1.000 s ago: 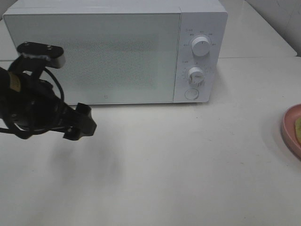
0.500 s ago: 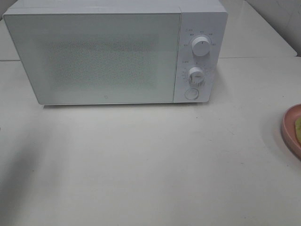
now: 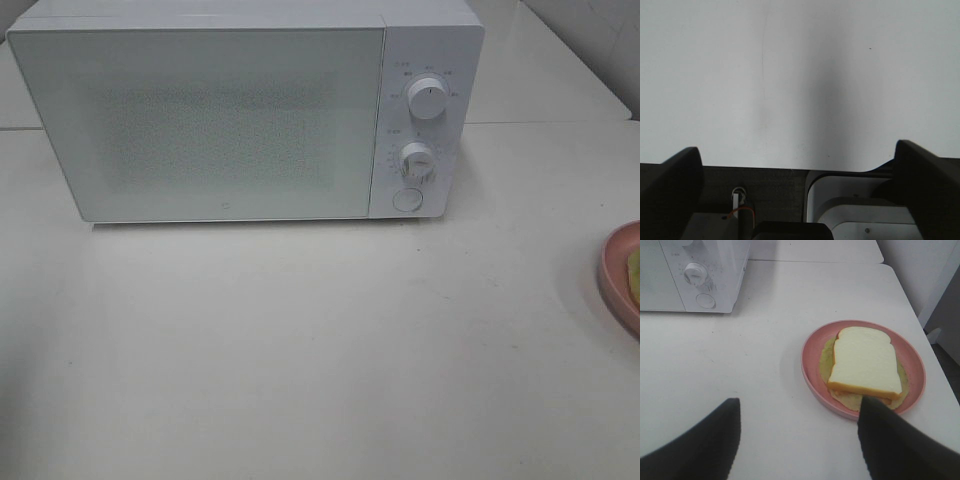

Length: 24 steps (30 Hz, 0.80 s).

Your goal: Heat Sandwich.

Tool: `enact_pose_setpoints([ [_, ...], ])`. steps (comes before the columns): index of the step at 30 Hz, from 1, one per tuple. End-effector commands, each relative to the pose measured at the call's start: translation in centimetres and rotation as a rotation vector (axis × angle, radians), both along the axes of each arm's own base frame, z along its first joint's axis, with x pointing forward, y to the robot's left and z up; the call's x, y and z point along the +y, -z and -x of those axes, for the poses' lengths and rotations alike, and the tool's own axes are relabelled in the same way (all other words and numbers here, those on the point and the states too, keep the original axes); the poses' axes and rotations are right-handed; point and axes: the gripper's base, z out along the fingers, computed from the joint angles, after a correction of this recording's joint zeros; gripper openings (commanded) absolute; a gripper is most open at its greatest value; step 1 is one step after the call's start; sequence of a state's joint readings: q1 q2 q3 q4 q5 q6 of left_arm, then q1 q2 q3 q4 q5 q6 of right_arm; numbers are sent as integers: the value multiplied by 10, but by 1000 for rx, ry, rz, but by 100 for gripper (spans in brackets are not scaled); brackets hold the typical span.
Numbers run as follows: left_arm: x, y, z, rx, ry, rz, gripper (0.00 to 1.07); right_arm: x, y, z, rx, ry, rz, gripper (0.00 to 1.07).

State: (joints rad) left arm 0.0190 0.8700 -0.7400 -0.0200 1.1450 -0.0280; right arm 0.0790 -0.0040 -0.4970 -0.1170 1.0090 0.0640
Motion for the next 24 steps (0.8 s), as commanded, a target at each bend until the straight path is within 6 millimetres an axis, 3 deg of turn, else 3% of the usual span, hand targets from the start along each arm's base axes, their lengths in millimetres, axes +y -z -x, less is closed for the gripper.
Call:
enact_pose_setpoints([
  [1, 1, 1, 9, -5, 4, -11, 98, 0, -1, 4, -38, 9, -2, 65],
  [10, 1, 23, 59, -146, 4, -27, 98, 0, -1, 4, -38, 9, -2, 65],
  [24, 0, 14, 96, -440, 1, -34, 98, 0, -1, 4, -38, 9, -2, 65],
])
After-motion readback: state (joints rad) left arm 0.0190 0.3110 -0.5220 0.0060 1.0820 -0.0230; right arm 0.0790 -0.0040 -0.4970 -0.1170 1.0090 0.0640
